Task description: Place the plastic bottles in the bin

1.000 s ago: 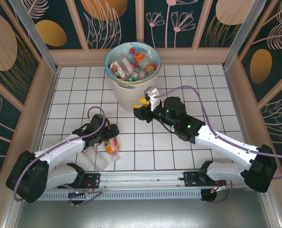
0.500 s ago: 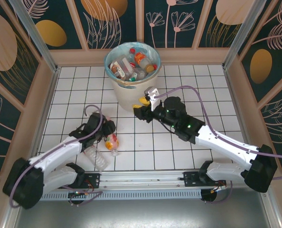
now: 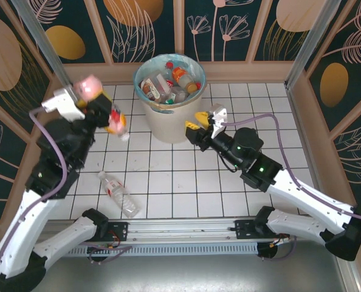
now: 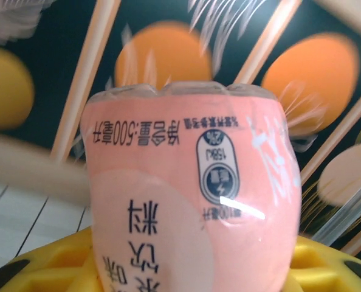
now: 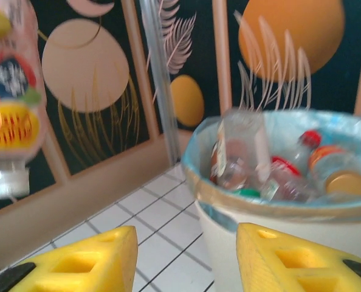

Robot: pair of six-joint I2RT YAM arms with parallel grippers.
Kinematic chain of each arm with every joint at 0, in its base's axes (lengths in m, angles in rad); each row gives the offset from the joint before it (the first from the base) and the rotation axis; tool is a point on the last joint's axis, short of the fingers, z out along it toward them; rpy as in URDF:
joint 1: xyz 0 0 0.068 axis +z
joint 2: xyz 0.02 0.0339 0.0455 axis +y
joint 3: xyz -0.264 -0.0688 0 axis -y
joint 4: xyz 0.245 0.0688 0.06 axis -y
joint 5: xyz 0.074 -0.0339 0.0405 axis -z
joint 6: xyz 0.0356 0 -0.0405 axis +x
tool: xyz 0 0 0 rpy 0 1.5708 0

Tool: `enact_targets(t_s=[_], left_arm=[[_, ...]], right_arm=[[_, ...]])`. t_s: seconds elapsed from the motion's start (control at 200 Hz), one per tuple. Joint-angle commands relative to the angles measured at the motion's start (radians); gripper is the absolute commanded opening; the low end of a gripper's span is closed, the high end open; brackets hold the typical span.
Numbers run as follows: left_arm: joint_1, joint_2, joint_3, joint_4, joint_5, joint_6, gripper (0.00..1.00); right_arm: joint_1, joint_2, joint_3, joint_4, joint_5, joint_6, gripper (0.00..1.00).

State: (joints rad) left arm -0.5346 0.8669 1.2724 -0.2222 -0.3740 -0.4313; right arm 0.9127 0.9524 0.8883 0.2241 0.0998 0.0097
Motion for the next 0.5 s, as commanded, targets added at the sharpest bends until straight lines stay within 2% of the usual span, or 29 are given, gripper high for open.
enact_targets(t_s=[0.0, 0.13, 0.26, 0.495], left_arm=[[0.005, 0.166, 0.133, 0.148, 0.131, 0.228, 0.28], [0.005, 0.358, 0.283, 0.283, 0.285, 0.272, 0.25], [0.004, 0.51, 0.329, 0.46, 0.419, 0.253, 0.25], [-0.007, 0.754, 0.472, 0.574, 0.514, 0.241, 0.25]], right_arm=[[0.008, -0.042, 0.006, 0.075, 0.096, -0.067, 0.47], [0.008, -0.081, 0.01, 0.07, 0.136, -0.078, 0.47], [0.008, -0.115, 0.0, 0.037, 0.153, -0.047, 0.47], [0.009, -0.139, -0.002, -0.027, 0.17, -0.004, 0.47]])
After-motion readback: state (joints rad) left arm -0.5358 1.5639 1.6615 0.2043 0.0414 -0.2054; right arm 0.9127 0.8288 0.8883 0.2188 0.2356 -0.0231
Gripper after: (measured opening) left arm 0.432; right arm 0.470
